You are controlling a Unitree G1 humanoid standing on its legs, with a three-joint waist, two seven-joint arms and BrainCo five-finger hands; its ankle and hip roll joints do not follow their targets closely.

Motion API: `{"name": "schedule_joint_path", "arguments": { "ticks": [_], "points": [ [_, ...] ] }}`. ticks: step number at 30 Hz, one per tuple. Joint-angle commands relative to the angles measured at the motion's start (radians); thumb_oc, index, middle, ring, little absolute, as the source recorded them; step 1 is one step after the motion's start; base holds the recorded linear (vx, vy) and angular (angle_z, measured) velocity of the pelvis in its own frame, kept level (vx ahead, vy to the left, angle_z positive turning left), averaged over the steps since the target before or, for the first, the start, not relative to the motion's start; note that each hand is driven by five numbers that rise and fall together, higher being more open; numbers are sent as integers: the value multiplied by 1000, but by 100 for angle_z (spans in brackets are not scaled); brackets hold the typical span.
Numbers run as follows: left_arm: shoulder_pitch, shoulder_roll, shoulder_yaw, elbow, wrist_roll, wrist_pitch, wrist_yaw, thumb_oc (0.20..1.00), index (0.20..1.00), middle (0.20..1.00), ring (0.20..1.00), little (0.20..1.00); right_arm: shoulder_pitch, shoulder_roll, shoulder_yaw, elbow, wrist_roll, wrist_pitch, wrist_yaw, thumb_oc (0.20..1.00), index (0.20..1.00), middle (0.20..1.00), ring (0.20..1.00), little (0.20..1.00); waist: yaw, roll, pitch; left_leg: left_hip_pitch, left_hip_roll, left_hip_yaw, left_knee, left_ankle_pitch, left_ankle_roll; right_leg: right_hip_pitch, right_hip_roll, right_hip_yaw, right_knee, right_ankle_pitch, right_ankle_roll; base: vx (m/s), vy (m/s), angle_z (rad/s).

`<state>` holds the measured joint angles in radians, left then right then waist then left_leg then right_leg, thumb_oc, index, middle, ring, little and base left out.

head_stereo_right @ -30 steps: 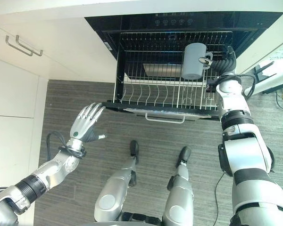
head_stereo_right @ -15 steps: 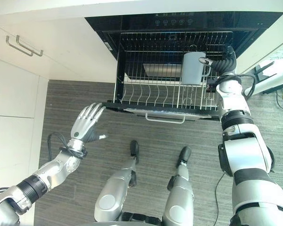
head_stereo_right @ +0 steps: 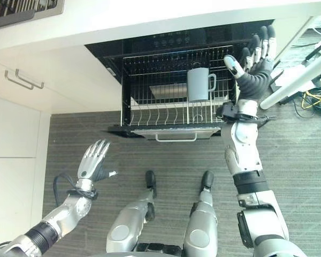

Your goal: Place the dishes in the dishwasher.

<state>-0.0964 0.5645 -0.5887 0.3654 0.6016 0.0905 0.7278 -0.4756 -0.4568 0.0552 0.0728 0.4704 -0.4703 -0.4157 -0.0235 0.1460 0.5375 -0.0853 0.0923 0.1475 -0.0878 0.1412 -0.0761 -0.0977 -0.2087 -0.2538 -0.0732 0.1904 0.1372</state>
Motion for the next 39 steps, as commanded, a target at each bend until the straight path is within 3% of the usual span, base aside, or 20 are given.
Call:
{"name": "schedule_joint_path", "arguments": {
  "ticks": [1, 4, 5, 6, 8, 10, 12, 15, 16, 18, 19, 21, 23, 24, 25, 27, 31, 35, 37, 39],
  "points": [
    [33, 10, 4, 46, -57, 40, 28, 1000, 1000, 1000, 1000, 1000, 5, -7, -35, -40, -86, -147, -41, 1000, 1000, 1000, 1000, 1000, 22, -33, -120, 40, -4, 57, 14, -92, 11, -6, -33, 35, 186, -197, 38, 90, -52, -7],
    [105, -39, 50, 116, -136, 22, 80, 1000, 1000, 1000, 1000, 1000, 96, 17, -25, -91, -108, -168, -47, 1000, 1000, 1000, 1000, 1000, 24, -52, -196, 97, 3, 71, 27, -117, 7, 82, -39, 8, 159, -213, 39, 156, 42, -2],
    [133, -63, 77, 141, -192, -28, 145, 1000, 1000, 1000, 1000, 1000, 135, 21, -25, -108, -94, -161, -30, 1000, 1000, 1000, 1000, 1000, 27, -59, -226, 114, 2, 71, 38, -127, 12, 107, -45, 0, 164, -224, 38, 272, 266, 1],
    [176, -102, 146, 149, -257, -145, 214, 1000, 1000, 1000, 1000, 1000, 235, 23, -49, -144, -83, -154, -5, 1000, 1000, 1000, 1000, 1000, 36, -73, -276, 149, -12, 61, 50, -153, 26, 153, -56, -15, 178, -244, 41, 249, 288, -3],
    [205, -138, 223, 127, -360, -306, 230, 1000, 1000, 1000, 1000, 1000, 302, 37, -78, -176, -74, -136, 20, 1000, 1000, 1000, 1000, 1000, 40, -84, -301, 171, -23, 50, 58, -168, 43, 174, -65, -26, 200, -252, 43, 169, 242, 0],
    [220, -164, 316, 71, -418, -539, 251, 1000, 1000, 1000, 1000, 1000, 373, 69, -110, -206, -73, -127, 36, 1000, 1000, 1000, 1000, 1000, 37, -99, -320, 193, -39, 37, 58, -183, 69, 174, -77, -23, 244, -242, 54, 93, 200, 12],
    [231, -200, 455, -63, -520, -636, 178, 1000, 1000, 1000, 1000, 1000, 450, 132, -146, -228, -71, -131, 68, 1000, 1000, 1000, 1000, 1000, 36, -121, -326, 217, -68, 14, 55, -204, 97, 155, -101, -4, 327, -186, 75, 80, 185, 30],
    [222, -207, 577, -196, -675, -689, 101, 1000, 1000, 1000, 1000, 1000, 491, 176, -154, -224, -18, -114, 165, 1000, 1000, 1000, 1000, 1000, 43, -129, -330, 221, -78, 3, 51, -207, 114, 125, -91, -3, 401, -137, 89, 41, 128, 4],
    [219, -210, 614, -231, -720, -695, 84, 1000, 1000, 1000, 1000, 1000, 494, 183, -155, -219, 19, -96, 217, 1000, 1000, 1000, 1000, 1000, 47, -126, -331, 222, -75, 3, 45, -202, 116, 115, -72, -1, 440, -147, 89, 21, 74, -32],
    [184, -197, 654, -315, -809, -662, -22, 1000, 1000, 1000, 1000, 1000, 506, 176, -151, -222, 34, -66, 245, 1000, 1000, 1000, 1000, 1000, 24, -136, -331, 203, -95, -27, 64, -202, 125, 100, 82, 75, 474, -215, 57, 61, 30, 8],
    [169, -199, 667, -359, -849, -608, -72, 1000, 1000, 1000, 1000, 1000, 513, 161, -151, -222, 55, -39, 280, 1000, 1000, 1000, 1000, 1000, 14, -141, -333, 198, -119, -51, 69, -199, 123, 98, 168, 102, 466, -249, 19, 134, -30, 64],
    [170, -203, 675, -369, -842, -545, -162, 1000, 1000, 1000, 1000, 1000, 537, 147, -157, -204, 103, -18, 356, 1000, 1000, 1000, 1000, 1000, 5, -144, -327, 185, -131, -74, 120, -211, 114, 137, 207, 118, 375, -314, -36, 151, -146, 45],
    [223, -215, 674, -398, -870, -542, -226, 1000, 1000, 1000, 1000, 1000, 561, 131, -172, -215, 132, -3, 383, 1000, 1000, 1000, 1000, 1000, 11, -164, -311, 147, -146, -40, 297, -272, 111, 171, 180, 89, 315, -335, -69, 75, -158, 4],
    [247, -221, 670, -415, -855, -541, -238, 1000, 1000, 1000, 1000, 1000, 573, 128, -174, -216, 116, -20, 378, 1000, 1000, 1000, 1000, 1000, 12, -176, -295, 92, -132, -15, 422, -275, 100, 188, 168, 94, 300, -334, -82, 1, -98, 12],
    [266, -227, 664, -422, -852, -540, -256, 1000, 1000, 1000, 1000, 1000, 582, 125, -179, -217, 109, -31, 376, 1000, 1000, 1000, 1000, 1000, 16, -184, -276, 12, -109, -11, 572, -244, 79, 203, 165, 91, 285, -324, -99, -24, -63, 12],
    [271, -230, 663, -407, -878, -530, -288, 1000, 1000, 1000, 1000, 1000, 580, 120, -178, -194, 147, -41, 390, 1000, 1000, 1000, 1000, 1000, 20, -182, -262, -70, -90, -43, 679, -190, 60, 204, 169, 100, 282, -313, -115, 21, 47, 19],
    [276, -227, 673, -388, -940, -473, -342, 1000, 1000, 1000, 1000, 1000, 573, 119, -168, -171, 79, -22, 401, 1000, 1000, 1000, 1000, 1000, 15, -145, -277, -17, 18, -75, 391, -87, 28, 210, 168, 136, 265, -335, -92, 185, 334, -6],
    [281, -238, 667, -353, -938, -407, -395, 1000, 1000, 1000, 1000, 1000, 572, 98, -159, -167, 88, 14, 396, 1000, 1000, 1000, 1000, 1000, 15, -117, -280, -11, 107, -124, 212, 22, -16, 232, 145, 165, 262, -365, -77, 216, 494, -32],
    [280, -239, 649, -290, -1000, -371, -451, 1000, 1000, 1000, 1000, 1000, 573, 80, -167, -162, 92, -3, 399, 1000, 1000, 1000, 1000, 1000, 5, -103, -282, -11, 141, -145, 187, 25, -26, 230, 113, 181, 285, -384, -62, 211, 641, -40],
    [280, -234, 631, -219, -1068, -338, -507, 1000, 1000, 1000, 1000, 1000, 570, 66, -182, -155, 86, -16, 375, 1000, 1000, 1000, 1000, 1000, -7, -100, -292, 13, 127, -122, 180, -50, -18, 228, 69, 176, 305, -393, -33, 201, 620, -39]
  ]
}}
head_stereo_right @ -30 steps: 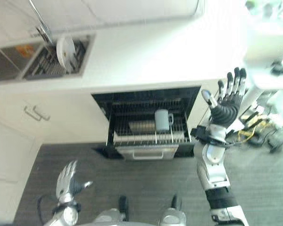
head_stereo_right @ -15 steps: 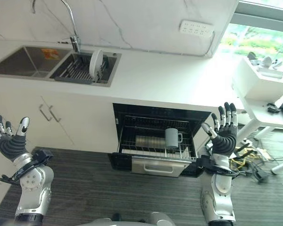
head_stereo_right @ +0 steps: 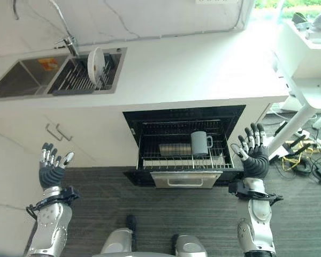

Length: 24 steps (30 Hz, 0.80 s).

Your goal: Place the dishes in the dishwasher.

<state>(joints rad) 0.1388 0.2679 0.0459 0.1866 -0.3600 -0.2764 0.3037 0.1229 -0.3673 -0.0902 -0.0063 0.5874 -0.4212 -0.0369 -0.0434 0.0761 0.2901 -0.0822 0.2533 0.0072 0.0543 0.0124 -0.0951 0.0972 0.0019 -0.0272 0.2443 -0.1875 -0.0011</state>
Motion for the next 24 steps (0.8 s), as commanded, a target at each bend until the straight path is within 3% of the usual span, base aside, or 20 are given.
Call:
{"name": "schedule_joint_path", "arguments": {
  "ticks": [1, 3, 5, 6, 7, 8, 9, 12, 14, 16, 18, 19, 20, 22, 24],
  "points": [
    [44, 64, -17, -3, -119, 28, -99, 1000, 1000, 1000, 1000, 1000, -24, -21, -50, -76, -28, -62, -12, 1000, 1000, 1000, 1000, 1000, 9, -33, -50, 15, -43, 36, 44, 57, 7, 38, -163, -57, -11, -14, 122, 178, 481, -33],
    [45, 51, -43, 60, -146, 50, -125, 1000, 1000, 1000, 1000, 1000, -9, -16, -71, -79, 20, -51, -23, 1000, 1000, 1000, 1000, 1000, 12, -44, -61, 20, -79, 40, 62, 14, 21, 32, -206, -77, -12, 7, 152, 127, 408, -3],
    [67, 12, -83, 163, -78, 43, -133, 1000, 1000, 1000, 1000, 1000, 14, 14, -91, -106, 30, -61, -32, 1000, 1000, 1000, 1000, 1000, 21, -55, -66, 66, -127, 70, 33, -18, 62, -50, -273, -118, 56, 86, 182, 97, 563, -13],
    [79, 1, -98, 213, -58, 24, -103, 1000, 1000, 1000, 1000, 1000, 13, 25, -97, -122, 29, -57, -33, 1000, 1000, 1000, 1000, 1000, 44, -60, -73, 83, -141, 119, 3, -23, 74, -65, -282, -182, 70, 114, 184, 7, 444, -78],
    [71, -1, -102, 277, -58, 11, -83, 1000, 1000, 1000, 1000, 1000, 5, 29, -94, -114, 50, -61, -42, 1000, 1000, 1000, 1000, 1000, 49, -70, -77, 89, -155, 144, -27, -32, 95, -85, -223, -191, 83, 108, 187, -43, 320, -75],
    [50, -3, -103, 326, -69, 56, -81, 1000, 1000, 1000, 1000, 1000, -4, 22, -90, -104, 61, -66, -46, 1000, 1000, 1000, 1000, 1000, 48, -85, -79, 89, -184, 155, -38, -41, 106, -99, -148, -198, 71, 90, 166, -48, 162, -43],
    [47, -8, -103, 341, -67, 62, -83, 1000, 1000, 1000, 1000, 1000, -7, 20, -88, -100, 60, -71, -45, 1000, 1000, 1000, 1000, 1000, 49, -88, -80, 88, -192, 155, -40, -43, 108, -101, -129, -198, 63, 85, 158, -32, 116, 11],
    [30, -34, -126, 465, 24, 178, -153, 1000, 1000, 1000, 1000, 1000, -26, -3, -73, -95, 78, -91, -48, 1000, 1000, 1000, 1000, 1000, 37, -107, -78, 73, -243, 145, -23, -55, 111, -114, -18, -170, 10, 63, 103, -39, 30, 13],
    [17, -45, -162, 562, 68, 269, -199, 1000, 1000, 1000, 1000, 1000, -49, -15, -63, -104, 94, -78, -38, 1000, 1000, 1000, 1000, 1000, 25, -101, -70, 61, -254, 144, 3, -60, 110, -120, -4, -171, -6, 52, 81, -16, -59, -2],
    [6, -64, -147, 649, 12, 295, -195, 1000, 1000, 1000, 1000, 1000, -66, -30, -48, -110, 101, -69, -61, 1000, 1000, 1000, 1000, 1000, 16, -101, -70, 55, -266, 146, 44, -74, 106, -104, 1, -168, -57, 59, 66, -4, -107, -3],
    [6, -65, -126, 697, -22, 286, -199, 1000, 1000, 1000, 1000, 1000, -83, -44, -38, -105, 74, -71, -77, 1000, 1000, 1000, 1000, 1000, 9, -110, -70, 33, -267, 180, 152, -123, 102, -91, -20, -187, -81, 64, 56, 28, -86, -7],
    [7, -63, -112, 738, 14, 274, -211, 1000, 1000, 1000, 1000, 1000, -79, -47, -36, -95, 59, -71, -84, 1000, 1000, 1000, 1000, 1000, 5, -117, -54, -53, -253, 169, 361, -112, 82, -81, -30, -177, -83, 71, 34, 90, -53, -16],
    [10, -65, -107, 747, 33, 286, -214, 1000, 1000, 1000, 1000, 1000, -84, -46, -32, -83, 76, -66, -84, 1000, 1000, 1000, 1000, 1000, 8, -113, -47, -99, -244, 145, 419, -88, 71, -82, -28, -164, -72, 70, 28, 168, 37, -20],
    [18, -69, -92, 764, 26, 307, -223, 1000, 1000, 1000, 1000, 1000, -99, -24, -21, -70, 23, -61, -92, 1000, 1000, 1000, 1000, 1000, 16, -94, -47, -103, -224, 119, 354, -58, 68, -74, -20, -141, -55, 51, 34, 231, 164, -6],
    [20, -69, -80, 777, 21, 314, -231, 1000, 1000, 1000, 1000, 1000, -103, -18, -14, -83, -11, -39, -97, 1000, 1000, 1000, 1000, 1000, 21, -75, -45, -94, -185, 95, 211, 20, 47, -50, -8, -120, -58, 28, 40, 221, 205, -37]
  ]
}}
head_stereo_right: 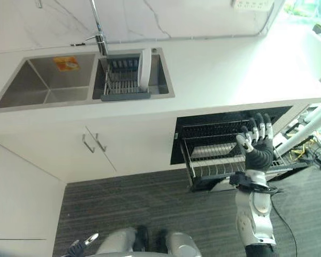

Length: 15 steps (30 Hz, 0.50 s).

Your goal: Place the dishes in the dishwasher.

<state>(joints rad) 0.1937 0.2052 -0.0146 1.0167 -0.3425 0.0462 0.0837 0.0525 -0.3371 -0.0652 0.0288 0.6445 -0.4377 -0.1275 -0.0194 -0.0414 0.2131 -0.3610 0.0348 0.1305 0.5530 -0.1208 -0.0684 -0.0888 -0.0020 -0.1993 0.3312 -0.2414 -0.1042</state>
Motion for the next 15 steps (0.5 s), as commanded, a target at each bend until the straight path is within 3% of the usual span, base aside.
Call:
{"name": "schedule_joint_path", "arguments": {
  "ticks": [1, 3, 4, 6, 8, 10, 12, 15],
  "points": [
    [-34, -7, -16, -48, 5, -6, -13, 1000, 1000, 1000, 1000, 1000, -33, -49, -38, -122, -74, -15, -10, 1000, 1000, 1000, 1000, 1000, -1, 46, 34, 188, 45, -40, -329, 181, 12, 146, -2, 61, -146, 74, 143, 252, 258, -50],
    [-34, -16, -15, 10, 40, -13, -45, 1000, 1000, 1000, 1000, 1000, -37, -59, -38, -119, -70, -3, -7, 1000, 1000, 1000, 1000, 1000, 1, 64, 34, 168, 108, -115, -434, 271, -22, 180, -6, 108, -145, 42, 145, 359, 403, -41],
    [-38, -19, -16, 23, 60, -17, -51, 1000, 1000, 1000, 1000, 1000, -33, -61, -45, -122, -69, -5, -5, 1000, 1000, 1000, 1000, 1000, -4, 66, 33, 166, 115, -109, -434, 272, -23, 185, -15, 110, -141, 36, 147, 316, 384, -65],
    [-49, -15, -27, 28, 77, -10, -67, 1000, 1000, 1000, 1000, 1000, -20, -71, -58, -135, -67, 0, 2, 1000, 1000, 1000, 1000, 1000, -18, 68, 24, 186, 112, -81, -458, 225, -14, 190, -38, 107, -133, 29, 161, 238, 330, -71],
    [-52, -16, -47, 10, 101, 4, -62, 1000, 1000, 1000, 1000, 1000, -6, -70, -73, -146, -21, 21, 20, 1000, 1000, 1000, 1000, 1000, -15, 69, 13, 223, 68, -103, -454, 162, 12, 186, -74, 114, -116, 27, 183, 256, 424, -39],
    [-58, -13, -62, 7, 105, 6, -52, 1000, 1000, 1000, 1000, 1000, -10, -63, -70, -148, -27, 19, 24, 1000, 1000, 1000, 1000, 1000, -9, 73, 7, 250, 48, -98, -461, 135, 29, 174, -98, 95, -91, 24, 195, 158, 295, -85],
    [-65, -4, -82, 12, 101, 11, -20, 1000, 1000, 1000, 1000, 1000, -18, -50, -57, -155, -28, 16, 29, 1000, 1000, 1000, 1000, 1000, -1, 70, -3, 266, 20, -93, -466, 105, 68, 143, -127, 83, -6, 55, 218, 100, 189, -88],
    [-74, 9, -93, 25, 104, 21, -5, 1000, 1000, 1000, 1000, 1000, -10, -28, -35, -176, -37, 26, 32, 1000, 1000, 1000, 1000, 1000, -11, 69, -6, 296, -2, -91, -487, 84, 103, 38, -123, 101, 144, 114, 244, 73, 70, -29]
  ]
}}
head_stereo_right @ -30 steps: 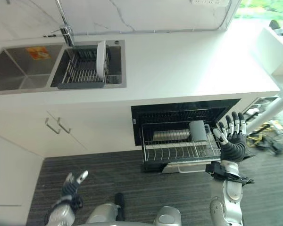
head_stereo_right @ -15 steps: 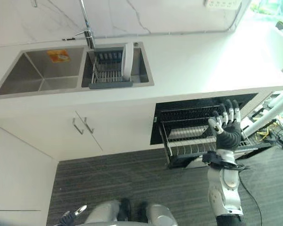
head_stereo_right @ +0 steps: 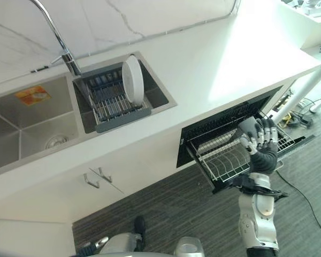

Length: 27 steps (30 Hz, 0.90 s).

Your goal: Place the dishes in the dishwasher.

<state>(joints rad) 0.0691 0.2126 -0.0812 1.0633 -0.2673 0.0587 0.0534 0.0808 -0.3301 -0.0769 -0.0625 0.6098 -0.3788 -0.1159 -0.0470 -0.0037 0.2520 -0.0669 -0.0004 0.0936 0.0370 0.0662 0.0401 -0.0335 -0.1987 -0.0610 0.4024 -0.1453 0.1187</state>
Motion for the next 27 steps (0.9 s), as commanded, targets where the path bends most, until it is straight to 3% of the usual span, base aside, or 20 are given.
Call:
{"name": "schedule_joint_path", "arguments": {
  "ticks": [1, 2, 3, 4, 7, 11, 12, 14, 15, 16, 18, 24, 27],
  "points": [
    [48, 5, -32, -19, 20, 20, 41, 1000, 1000, 1000, 1000, 1000, -43, -32, -14, -82, 8, -27, 33, 1000, 1000, 1000, 1000, 1000, 16, 32, -42, 23, 36, -41, 15, -103, -8, -56, 67, -57, 50, 32, 24, 57, -49, -45],
    [46, 6, -31, -20, 9, 25, 48, 1000, 1000, 1000, 1000, 1000, -48, -33, -7, -74, 16, -34, 43, 1000, 1000, 1000, 1000, 1000, 18, 33, -39, 27, 41, -32, 14, -104, -17, -56, 64, -75, 2, 24, 16, 63, -279, -74],
    [47, 5, -6, -28, 9, 28, 57, 1000, 1000, 1000, 1000, 1000, -60, -37, 6, -59, 27, -53, 65, 1000, 1000, 1000, 1000, 1000, 10, 22, -26, 42, 52, -8, 15, -119, -33, -79, 47, -97, -168, 78, 27, 123, -557, -83],
    [45, 11, 4, -21, -1, 5, 60, 1000, 1000, 1000, 1000, 1000, -65, -43, 4, -61, 31, -45, 62, 1000, 1000, 1000, 1000, 1000, -5, 16, -23, 58, 75, 8, 7, -129, -47, -83, 45, -79, -225, 91, 34, 173, -677, -66],
    [51, -8, 7, -24, 10, -44, 74, 1000, 1000, 1000, 1000, 1000, -65, -59, 0, -55, 24, -47, 63, 1000, 1000, 1000, 1000, 1000, -7, 11, -43, 56, 135, 8, -1, -93, -99, -27, 84, -92, -311, 89, 4, 171, -529, 1],
    [35, -14, -15, -44, 16, -8, 97, 1000, 1000, 1000, 1000, 1000, -74, -82, 6, -82, 48, -38, 49, 1000, 1000, 1000, 1000, 1000, -6, 11, -46, 31, 179, -8, 17, -64, -135, -1, 121, -102, -359, 86, -31, 26, -348, 50],
    [37, -17, -11, -42, 20, -4, 100, 1000, 1000, 1000, 1000, 1000, -71, -83, 8, -85, 55, -34, 56, 1000, 1000, 1000, 1000, 1000, -8, 9, -46, 27, 176, -5, 40, -72, -135, 1, 123, -103, -357, 83, -36, 66, -276, 25],
    [58, -20, -2, -29, 24, -21, 96, 1000, 1000, 1000, 1000, 1000, -43, -69, 16, -82, 28, -39, 81, 1000, 1000, 1000, 1000, 1000, -13, 1, -37, -29, 142, 3, 211, -84, -121, 24, 131, -102, -357, 80, -56, 119, -176, 25],
    [67, -23, 0, -37, 26, -17, 92, 1000, 1000, 1000, 1000, 1000, -33, -64, 17, -83, 19, -32, 88, 1000, 1000, 1000, 1000, 1000, -10, 6, -31, -46, 121, 1, 207, -78, -115, 38, 140, -100, -364, 82, -59, 164, 25, 16],
    [77, -27, 4, -46, 28, -17, 88, 1000, 1000, 1000, 1000, 1000, -36, -64, 19, -79, 16, -29, 93, 1000, 1000, 1000, 1000, 1000, 0, 16, -24, -51, 98, -6, 140, -64, -115, 51, 148, -93, -370, 79, -54, 160, 99, 7],
    [91, -35, 8, -53, 38, -11, 85, 1000, 1000, 1000, 1000, 1000, -44, -64, 32, -77, 12, -24, 100, 1000, 1000, 1000, 1000, 1000, 17, 26, -10, -72, 95, -40, 65, -9, -125, 79, 154, -75, -375, 66, -52, 150, 169, -26],
    [67, -26, -2, -11, 59, 2, 84, 1000, 1000, 1000, 1000, 1000, -44, -77, 57, -81, -2, -36, 147, 1000, 1000, 1000, 1000, 1000, 18, 34, -23, -23, 103, -10, -13, -7, -124, 92, 117, -129, -364, 57, -36, 93, 136, -5],
    [68, -29, -14, 17, 62, -25, 91, 1000, 1000, 1000, 1000, 1000, -65, -86, 79, -99, 9, -29, 143, 1000, 1000, 1000, 1000, 1000, 28, 36, -38, 19, 96, -8, -45, -23, -122, 101, 106, -151, -361, 48, -31, 103, 94, 5]
  ]
}}
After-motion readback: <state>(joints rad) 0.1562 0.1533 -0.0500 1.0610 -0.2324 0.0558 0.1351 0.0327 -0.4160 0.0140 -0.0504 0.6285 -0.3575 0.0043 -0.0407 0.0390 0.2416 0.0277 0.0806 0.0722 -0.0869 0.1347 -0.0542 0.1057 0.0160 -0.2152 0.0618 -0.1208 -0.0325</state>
